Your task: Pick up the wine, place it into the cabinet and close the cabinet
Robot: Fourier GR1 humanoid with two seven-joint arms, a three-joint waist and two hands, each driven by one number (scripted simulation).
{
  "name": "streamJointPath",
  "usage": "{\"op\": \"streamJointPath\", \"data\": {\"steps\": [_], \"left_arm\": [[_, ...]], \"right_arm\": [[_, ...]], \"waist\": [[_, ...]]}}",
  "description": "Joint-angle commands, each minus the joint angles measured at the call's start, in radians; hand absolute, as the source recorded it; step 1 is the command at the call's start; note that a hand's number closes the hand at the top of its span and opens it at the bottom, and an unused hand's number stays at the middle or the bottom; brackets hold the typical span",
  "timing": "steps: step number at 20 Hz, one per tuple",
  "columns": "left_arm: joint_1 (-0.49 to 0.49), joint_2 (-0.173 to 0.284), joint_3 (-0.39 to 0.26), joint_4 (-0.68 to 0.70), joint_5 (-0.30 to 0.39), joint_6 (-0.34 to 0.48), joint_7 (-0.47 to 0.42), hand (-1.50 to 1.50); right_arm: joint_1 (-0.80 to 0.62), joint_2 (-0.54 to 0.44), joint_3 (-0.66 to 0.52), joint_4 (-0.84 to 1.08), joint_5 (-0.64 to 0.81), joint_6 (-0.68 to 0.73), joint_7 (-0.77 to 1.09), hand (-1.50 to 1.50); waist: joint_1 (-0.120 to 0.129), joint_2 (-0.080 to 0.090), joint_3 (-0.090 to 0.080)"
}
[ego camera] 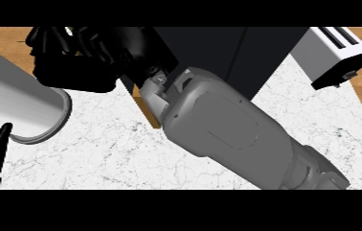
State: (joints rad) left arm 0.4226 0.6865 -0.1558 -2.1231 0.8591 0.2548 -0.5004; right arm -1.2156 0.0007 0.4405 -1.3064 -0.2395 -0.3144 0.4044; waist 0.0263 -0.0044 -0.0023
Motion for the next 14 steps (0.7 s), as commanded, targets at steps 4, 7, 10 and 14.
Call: {"op": "streamJointPath", "data": {"steps": [4, 7, 10, 14], "left_arm": [[-0.005, 0.017, 0.075, -0.006, 0.024, -0.033, 0.048, -1.50], [-0.063, -0.023, 0.014, 0.017, -0.005, 0.014, 0.074, -1.50], [-0.035, -0.027, 0.020, 0.004, -0.021, 0.013, 0.056, -1.50], [-0.069, -0.036, 0.006, 0.021, -0.036, 0.006, 0.055, -1.50]], "right_arm": [[-0.002, -0.032, -0.098, 0.234, -0.002, 0.123, -0.160, 1.50], [-0.020, -0.027, -0.123, 0.244, 0.001, 0.116, -0.155, 1.50], [0.007, -0.102, -0.138, 0.290, 0.025, 0.146, -0.217, 1.50], [-0.012, -0.114, -0.129, 0.344, 0.051, 0.174, -0.255, 1.50]], "waist": [[0.005, 0.011, 0.002], [-0.013, 0.011, 0.002], [-0.003, 0.013, 0.001], [-0.002, 0.019, 0.000]]}}
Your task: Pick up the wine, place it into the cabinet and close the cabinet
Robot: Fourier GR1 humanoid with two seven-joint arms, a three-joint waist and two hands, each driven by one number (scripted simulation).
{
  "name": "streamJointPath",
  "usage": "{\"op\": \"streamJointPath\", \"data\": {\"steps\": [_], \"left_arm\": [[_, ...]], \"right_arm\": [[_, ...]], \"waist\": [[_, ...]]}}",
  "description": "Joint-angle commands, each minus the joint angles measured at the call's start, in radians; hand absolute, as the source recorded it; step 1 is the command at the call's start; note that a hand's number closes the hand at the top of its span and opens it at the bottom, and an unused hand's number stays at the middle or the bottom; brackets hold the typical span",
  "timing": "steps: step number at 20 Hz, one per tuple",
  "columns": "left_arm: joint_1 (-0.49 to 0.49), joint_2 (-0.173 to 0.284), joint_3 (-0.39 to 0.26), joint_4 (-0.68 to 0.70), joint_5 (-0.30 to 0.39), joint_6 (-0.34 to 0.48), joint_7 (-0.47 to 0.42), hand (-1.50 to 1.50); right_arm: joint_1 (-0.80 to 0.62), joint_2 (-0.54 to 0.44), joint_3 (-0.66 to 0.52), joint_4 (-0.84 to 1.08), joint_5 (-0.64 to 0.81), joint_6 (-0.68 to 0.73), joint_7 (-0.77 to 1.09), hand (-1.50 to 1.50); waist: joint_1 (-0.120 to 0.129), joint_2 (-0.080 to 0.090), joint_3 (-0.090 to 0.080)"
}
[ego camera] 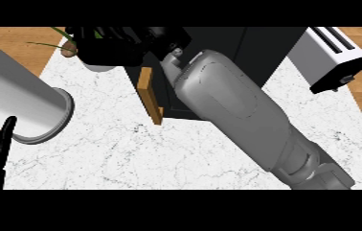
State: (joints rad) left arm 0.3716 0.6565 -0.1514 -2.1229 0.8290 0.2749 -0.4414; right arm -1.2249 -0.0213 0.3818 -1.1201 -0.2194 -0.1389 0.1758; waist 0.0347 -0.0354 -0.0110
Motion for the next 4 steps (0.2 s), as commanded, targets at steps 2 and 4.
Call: {"op": "streamJointPath", "data": {"steps": [2, 4], "left_arm": [[0.005, -0.009, -0.011, -0.016, -0.018, 0.003, 0.004, -1.50], [-0.018, -0.009, -0.008, -0.006, -0.002, 0.007, 0.029, -1.50]], "right_arm": [[0.003, -0.077, -0.068, 0.169, 0.043, -0.014, -0.043, 1.50], [0.000, -0.070, -0.069, 0.171, 0.041, -0.007, -0.051, 1.50]], "waist": [[0.000, 0.046, 0.010], [-0.006, 0.047, 0.010]]}}
